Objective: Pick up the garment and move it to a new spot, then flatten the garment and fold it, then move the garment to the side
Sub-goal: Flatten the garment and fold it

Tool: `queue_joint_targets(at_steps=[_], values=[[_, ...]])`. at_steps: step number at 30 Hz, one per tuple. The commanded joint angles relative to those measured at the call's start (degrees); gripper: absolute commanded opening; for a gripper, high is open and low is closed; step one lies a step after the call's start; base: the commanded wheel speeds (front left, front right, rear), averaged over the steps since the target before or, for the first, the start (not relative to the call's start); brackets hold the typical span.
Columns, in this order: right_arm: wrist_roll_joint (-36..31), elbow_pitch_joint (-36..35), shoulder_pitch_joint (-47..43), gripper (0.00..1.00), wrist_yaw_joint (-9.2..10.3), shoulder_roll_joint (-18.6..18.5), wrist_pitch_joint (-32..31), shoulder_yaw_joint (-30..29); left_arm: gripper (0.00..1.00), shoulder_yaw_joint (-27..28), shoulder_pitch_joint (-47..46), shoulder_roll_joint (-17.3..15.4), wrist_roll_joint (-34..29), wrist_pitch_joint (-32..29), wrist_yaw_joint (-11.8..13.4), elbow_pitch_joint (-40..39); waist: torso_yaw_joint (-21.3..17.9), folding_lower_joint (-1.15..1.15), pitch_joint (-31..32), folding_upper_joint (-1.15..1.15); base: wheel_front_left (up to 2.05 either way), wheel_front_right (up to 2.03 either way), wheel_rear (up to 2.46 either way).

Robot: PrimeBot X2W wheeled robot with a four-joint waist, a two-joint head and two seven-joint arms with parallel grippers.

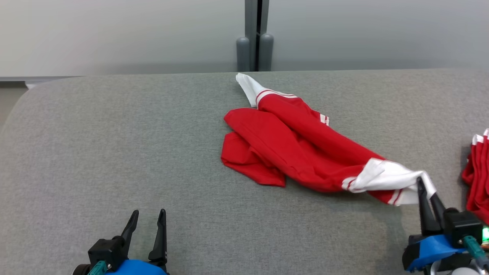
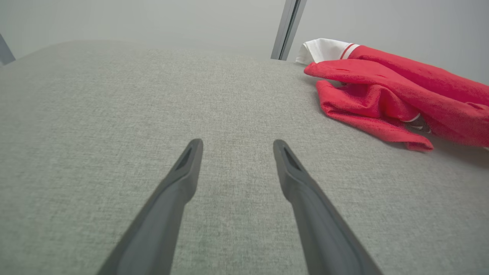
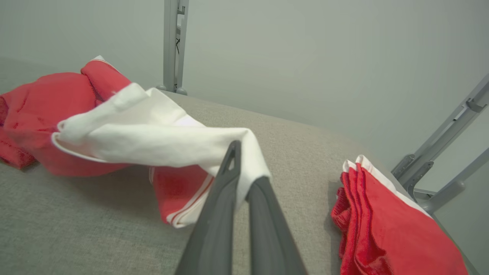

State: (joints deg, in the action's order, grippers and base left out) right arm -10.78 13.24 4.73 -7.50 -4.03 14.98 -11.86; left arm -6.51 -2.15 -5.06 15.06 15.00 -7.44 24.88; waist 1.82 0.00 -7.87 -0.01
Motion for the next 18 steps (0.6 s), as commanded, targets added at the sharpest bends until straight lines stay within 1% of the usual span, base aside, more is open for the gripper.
queue_joint_targets(at_steps=[1,2,4,11,14,18], values=[[-0.34,0.31,-0.89,0.49,0.01,0.44,0.28,0.48,1.0,-0.02,-0.25,-0.32,-0.25,0.25,-0.08,-0.19,-0.86,0.0,0.23,0.01,0.0,0.0,0.0],[0.06,0.34,-1.22,1.0,0.02,0.46,0.28,0.55,1.0,0.04,-0.43,-0.34,-0.21,0.25,-0.08,-0.25,-1.28,0.0,0.11,0.01,0.0,0.0,0.0],[0.78,-0.27,-1.69,1.0,0.01,0.78,0.28,0.28,1.0,-0.08,-0.96,-0.34,-0.13,0.25,-0.08,-0.37,-1.96,0.0,-0.15,0.01,0.0,0.0,0.0],[4.75,-6.76,-2.68,1.0,0.01,1.08,0.26,0.4,1.0,0.81,-5.11,-0.91,1.31,0.26,-0.08,-1.01,-4.73,0.0,-2.47,0.01,0.0,0.0,0.0],[5.91,-7.97,-1.73,1.0,0.01,1.11,0.25,1.62,1.0,0.38,-8.91,-1.52,2.2,0.25,-0.09,-0.76,-6.14,0.0,-4.02,0.01,0.0,0.0,0.0],[6.75,-9.07,0.86,1.0,0.01,1.1,0.25,4.09,1.0,-2.18,-16.53,-3.66,3.86,0.25,-0.09,1.8,-8.27,0.0,-7.08,0.01,0.0,0.0,0.0]])
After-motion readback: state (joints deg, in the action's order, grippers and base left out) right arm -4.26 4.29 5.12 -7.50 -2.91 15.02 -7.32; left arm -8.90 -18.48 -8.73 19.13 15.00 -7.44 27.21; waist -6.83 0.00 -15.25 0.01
